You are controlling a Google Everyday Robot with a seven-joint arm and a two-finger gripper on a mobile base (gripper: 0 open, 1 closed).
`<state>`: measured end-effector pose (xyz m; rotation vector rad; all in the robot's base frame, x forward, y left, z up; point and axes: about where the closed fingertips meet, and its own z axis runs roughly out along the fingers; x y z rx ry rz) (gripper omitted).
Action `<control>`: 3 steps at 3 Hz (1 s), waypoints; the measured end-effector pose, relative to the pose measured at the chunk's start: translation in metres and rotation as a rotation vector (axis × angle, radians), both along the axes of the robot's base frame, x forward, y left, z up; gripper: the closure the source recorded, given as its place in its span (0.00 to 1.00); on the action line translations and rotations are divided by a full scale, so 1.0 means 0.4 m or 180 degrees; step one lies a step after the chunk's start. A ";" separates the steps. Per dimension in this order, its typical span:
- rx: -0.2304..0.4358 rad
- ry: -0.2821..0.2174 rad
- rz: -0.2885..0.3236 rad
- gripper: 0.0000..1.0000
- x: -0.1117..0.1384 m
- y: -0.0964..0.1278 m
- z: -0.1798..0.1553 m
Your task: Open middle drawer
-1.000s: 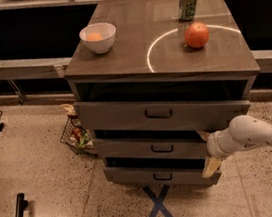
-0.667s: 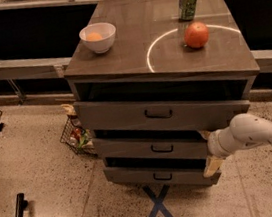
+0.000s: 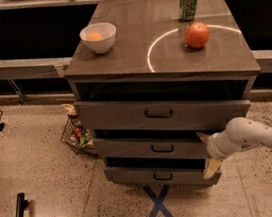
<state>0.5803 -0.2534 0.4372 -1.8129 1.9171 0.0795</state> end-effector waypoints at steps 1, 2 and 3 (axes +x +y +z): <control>-0.0034 0.0044 -0.0022 0.17 0.006 -0.013 -0.044; -0.0020 0.0132 -0.0033 0.41 -0.019 -0.025 -0.060; -0.0020 0.0174 -0.0045 0.63 -0.027 -0.029 -0.054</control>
Offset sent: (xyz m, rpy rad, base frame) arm -0.0203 -0.0201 -0.0283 -0.0030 0.0723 -0.0191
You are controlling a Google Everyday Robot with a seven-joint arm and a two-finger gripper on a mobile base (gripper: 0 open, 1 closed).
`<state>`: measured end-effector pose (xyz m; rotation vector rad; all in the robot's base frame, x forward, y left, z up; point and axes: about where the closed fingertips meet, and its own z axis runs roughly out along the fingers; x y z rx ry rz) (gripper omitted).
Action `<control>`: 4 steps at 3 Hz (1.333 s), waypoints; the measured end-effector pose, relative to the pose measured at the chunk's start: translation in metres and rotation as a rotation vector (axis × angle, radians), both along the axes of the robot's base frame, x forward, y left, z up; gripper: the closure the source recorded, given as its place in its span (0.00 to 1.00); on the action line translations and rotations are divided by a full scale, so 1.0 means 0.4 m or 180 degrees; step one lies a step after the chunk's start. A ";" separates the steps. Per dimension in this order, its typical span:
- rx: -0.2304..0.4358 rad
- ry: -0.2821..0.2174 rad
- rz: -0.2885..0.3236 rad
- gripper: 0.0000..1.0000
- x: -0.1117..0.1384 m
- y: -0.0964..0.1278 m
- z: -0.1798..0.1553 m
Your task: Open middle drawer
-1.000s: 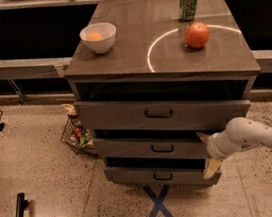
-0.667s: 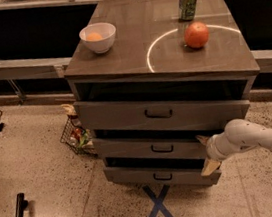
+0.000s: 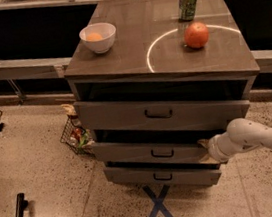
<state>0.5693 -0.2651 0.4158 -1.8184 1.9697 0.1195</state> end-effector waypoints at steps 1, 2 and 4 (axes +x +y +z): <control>0.0000 0.0001 0.0000 0.92 0.000 0.000 0.025; 0.0000 0.0001 0.0000 0.78 0.000 0.000 0.044; 0.0016 0.0160 0.0007 0.32 -0.035 0.011 0.085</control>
Offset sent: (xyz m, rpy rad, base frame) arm -0.1543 0.0313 0.1800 0.0424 0.5595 0.0157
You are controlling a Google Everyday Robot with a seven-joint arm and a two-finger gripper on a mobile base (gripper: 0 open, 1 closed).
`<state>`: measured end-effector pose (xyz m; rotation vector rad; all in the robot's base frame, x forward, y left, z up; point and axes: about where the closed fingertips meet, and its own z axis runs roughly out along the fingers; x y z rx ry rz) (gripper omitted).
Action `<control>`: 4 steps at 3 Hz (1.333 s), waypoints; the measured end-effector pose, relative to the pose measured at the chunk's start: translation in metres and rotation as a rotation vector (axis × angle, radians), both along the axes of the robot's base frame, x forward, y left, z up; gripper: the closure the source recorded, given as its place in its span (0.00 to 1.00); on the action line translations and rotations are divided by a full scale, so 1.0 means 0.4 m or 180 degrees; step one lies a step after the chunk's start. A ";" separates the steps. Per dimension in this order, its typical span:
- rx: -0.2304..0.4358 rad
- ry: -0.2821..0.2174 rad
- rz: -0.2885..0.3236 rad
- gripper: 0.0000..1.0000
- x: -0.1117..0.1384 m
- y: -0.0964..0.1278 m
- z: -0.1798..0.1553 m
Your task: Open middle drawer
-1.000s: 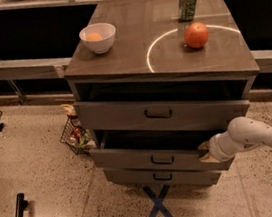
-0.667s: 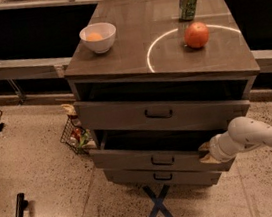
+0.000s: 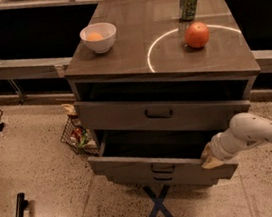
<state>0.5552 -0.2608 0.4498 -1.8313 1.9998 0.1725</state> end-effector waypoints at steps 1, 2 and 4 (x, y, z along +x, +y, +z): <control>0.0032 0.0246 0.0017 0.08 -0.049 0.016 0.044; 0.0085 0.0694 -0.0030 0.00 -0.141 0.051 0.190; 0.0118 0.1018 0.0053 0.37 -0.265 0.082 0.336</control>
Offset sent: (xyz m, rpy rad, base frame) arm -0.1366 0.0388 0.1738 0.0504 0.5124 0.0212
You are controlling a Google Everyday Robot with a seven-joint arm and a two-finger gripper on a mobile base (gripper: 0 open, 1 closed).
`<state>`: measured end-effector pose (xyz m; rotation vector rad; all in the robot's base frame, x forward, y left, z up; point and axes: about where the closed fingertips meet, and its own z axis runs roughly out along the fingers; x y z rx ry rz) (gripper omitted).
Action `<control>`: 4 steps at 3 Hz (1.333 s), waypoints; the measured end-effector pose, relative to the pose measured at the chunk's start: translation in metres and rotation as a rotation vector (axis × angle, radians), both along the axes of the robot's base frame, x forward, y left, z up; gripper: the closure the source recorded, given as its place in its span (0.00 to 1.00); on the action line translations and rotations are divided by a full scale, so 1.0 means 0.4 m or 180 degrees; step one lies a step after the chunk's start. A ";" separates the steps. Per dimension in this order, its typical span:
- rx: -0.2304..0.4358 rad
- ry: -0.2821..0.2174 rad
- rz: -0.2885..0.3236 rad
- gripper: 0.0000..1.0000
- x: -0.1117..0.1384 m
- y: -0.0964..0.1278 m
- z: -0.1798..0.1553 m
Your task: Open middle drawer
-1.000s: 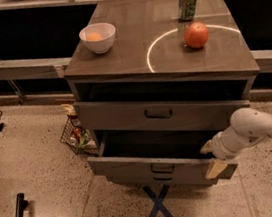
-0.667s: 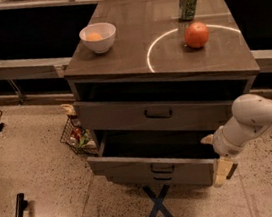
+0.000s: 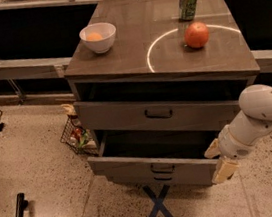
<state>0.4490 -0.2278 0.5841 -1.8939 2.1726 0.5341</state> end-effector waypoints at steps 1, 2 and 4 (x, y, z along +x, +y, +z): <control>-0.0058 -0.0236 0.0012 0.60 -0.014 0.006 0.009; -0.0200 -0.0661 0.0011 0.84 0.029 0.001 -0.030; -0.0368 -0.1350 0.0020 1.00 0.171 -0.030 -0.154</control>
Offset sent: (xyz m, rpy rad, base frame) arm 0.0520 -0.0073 -0.0236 -0.1304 -0.4393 -0.0238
